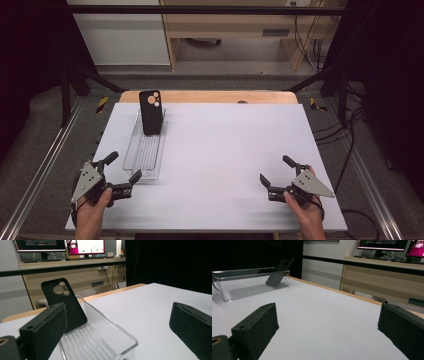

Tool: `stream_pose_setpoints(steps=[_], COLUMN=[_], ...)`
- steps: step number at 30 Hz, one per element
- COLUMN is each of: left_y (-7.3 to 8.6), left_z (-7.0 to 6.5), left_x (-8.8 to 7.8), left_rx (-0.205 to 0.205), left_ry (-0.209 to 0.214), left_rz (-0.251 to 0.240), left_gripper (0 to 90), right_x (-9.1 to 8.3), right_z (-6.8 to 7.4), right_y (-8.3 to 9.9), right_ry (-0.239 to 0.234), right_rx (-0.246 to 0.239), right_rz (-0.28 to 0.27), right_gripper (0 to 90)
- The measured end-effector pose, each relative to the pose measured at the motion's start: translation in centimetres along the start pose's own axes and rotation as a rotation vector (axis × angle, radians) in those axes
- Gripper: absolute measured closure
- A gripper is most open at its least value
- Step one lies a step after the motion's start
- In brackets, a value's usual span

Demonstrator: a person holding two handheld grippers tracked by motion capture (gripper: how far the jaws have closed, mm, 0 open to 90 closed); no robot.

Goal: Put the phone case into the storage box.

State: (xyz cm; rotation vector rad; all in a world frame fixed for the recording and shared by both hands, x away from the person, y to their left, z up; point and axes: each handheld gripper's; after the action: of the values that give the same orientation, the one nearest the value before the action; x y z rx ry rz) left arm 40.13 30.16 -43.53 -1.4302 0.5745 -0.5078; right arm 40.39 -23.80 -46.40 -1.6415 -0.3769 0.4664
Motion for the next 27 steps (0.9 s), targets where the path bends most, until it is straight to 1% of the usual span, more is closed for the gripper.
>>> stream_pose_setpoints(steps=[4, 6, 9, 13, 17, 19, 23, 26, 27], left_y=[0.2, 0.3, 0.6, 0.8, 1.0, 1.0, 1.1, 1.2, 1.2], left_z=[0.2, 0.3, 0.5, 0.6, 0.4, 0.3, 0.1, -0.1, -0.1], left_x=[0.0, -0.1, -0.2, -0.2, -0.1, -0.1, 0.1, 0.4, 0.4], left_rx=[-0.007, 0.005, 0.008, 0.008, 0.017, 0.011, 0.029, 0.020, 0.025], left_ry=[0.010, 0.006, 0.005, 0.001, -0.001, 0.003, 0.009, 0.011, 0.008], left_rz=[-0.015, -0.012, -0.017, -0.009, 0.004, 0.006, 0.021, 0.021, 0.021], left_gripper=[0.9, 0.9, 0.9, 0.9, 0.9, 0.9, 0.9, 0.9, 0.9], right_x=[0.0, 0.0, 0.0, 0.0, 0.0, 0.0, 0.1, 0.2, 0.2], right_z=[0.0, 0.0, -0.1, -0.2, -0.3, -0.5, -0.6, -0.6, -0.6], right_y=[0.0, 0.0, 0.0, 0.1, 0.1, 0.2, 0.3, 0.4, 0.4], right_ry=[0.001, 0.003, 0.004, 0.007, 0.015, 0.022, 0.031, 0.037, 0.039], right_rx=[0.001, 0.002, 0.002, 0.003, 0.004, 0.007, 0.008, 0.008, 0.008], right_rz=[0.000, 0.000, 0.001, 0.003, 0.004, 0.005, 0.011, 0.020, 0.022], right_gripper=[3.3, 3.3, 3.3, 3.3, 3.3, 3.3, 3.3, 3.3, 3.3])
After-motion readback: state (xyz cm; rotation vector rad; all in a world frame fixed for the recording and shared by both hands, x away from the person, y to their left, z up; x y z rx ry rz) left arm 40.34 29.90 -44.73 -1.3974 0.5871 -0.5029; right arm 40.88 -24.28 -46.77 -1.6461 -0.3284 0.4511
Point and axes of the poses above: each handheld gripper's, and its own axes: x roughly forward along the jaws, y roughly out of its underside, z roughly to its left, and after that the axes turned 4 degrees about y, right-handed
